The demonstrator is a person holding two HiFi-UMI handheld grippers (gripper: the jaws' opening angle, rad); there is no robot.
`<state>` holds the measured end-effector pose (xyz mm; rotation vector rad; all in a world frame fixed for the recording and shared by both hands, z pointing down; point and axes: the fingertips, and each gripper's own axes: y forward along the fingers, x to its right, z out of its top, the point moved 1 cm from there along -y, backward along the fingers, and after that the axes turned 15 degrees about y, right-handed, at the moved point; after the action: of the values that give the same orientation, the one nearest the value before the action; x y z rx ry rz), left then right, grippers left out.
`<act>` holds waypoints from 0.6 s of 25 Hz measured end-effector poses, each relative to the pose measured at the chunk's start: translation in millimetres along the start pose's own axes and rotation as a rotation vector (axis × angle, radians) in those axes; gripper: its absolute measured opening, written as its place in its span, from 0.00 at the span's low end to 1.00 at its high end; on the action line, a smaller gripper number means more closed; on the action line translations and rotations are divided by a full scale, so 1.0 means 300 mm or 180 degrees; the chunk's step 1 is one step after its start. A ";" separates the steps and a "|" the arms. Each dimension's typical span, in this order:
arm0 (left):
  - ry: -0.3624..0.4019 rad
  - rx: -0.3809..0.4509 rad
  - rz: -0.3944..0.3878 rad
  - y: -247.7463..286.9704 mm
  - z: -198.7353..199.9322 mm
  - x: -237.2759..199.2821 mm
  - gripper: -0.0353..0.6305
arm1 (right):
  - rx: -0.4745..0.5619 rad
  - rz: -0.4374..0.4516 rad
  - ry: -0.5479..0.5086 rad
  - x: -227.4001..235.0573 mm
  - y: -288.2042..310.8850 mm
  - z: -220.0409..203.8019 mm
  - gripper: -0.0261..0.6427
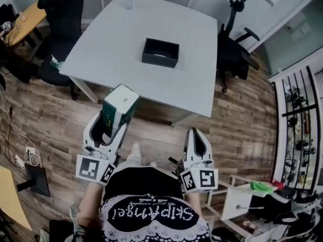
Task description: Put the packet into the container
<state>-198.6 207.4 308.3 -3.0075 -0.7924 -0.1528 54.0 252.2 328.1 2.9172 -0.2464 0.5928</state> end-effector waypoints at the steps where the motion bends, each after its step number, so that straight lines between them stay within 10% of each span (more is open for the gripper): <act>1: -0.0002 0.0000 -0.0031 0.012 -0.004 -0.014 0.57 | 0.0006 -0.0023 0.0010 -0.005 0.015 -0.004 0.10; 15: -0.0051 -0.0057 -0.0143 0.107 -0.044 -0.125 0.57 | 0.0013 -0.0134 0.0013 -0.034 0.147 -0.004 0.10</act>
<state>-216.4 160.5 317.6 -3.0127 -0.8653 -0.1377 35.8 210.8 330.2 2.9168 -0.1829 0.5936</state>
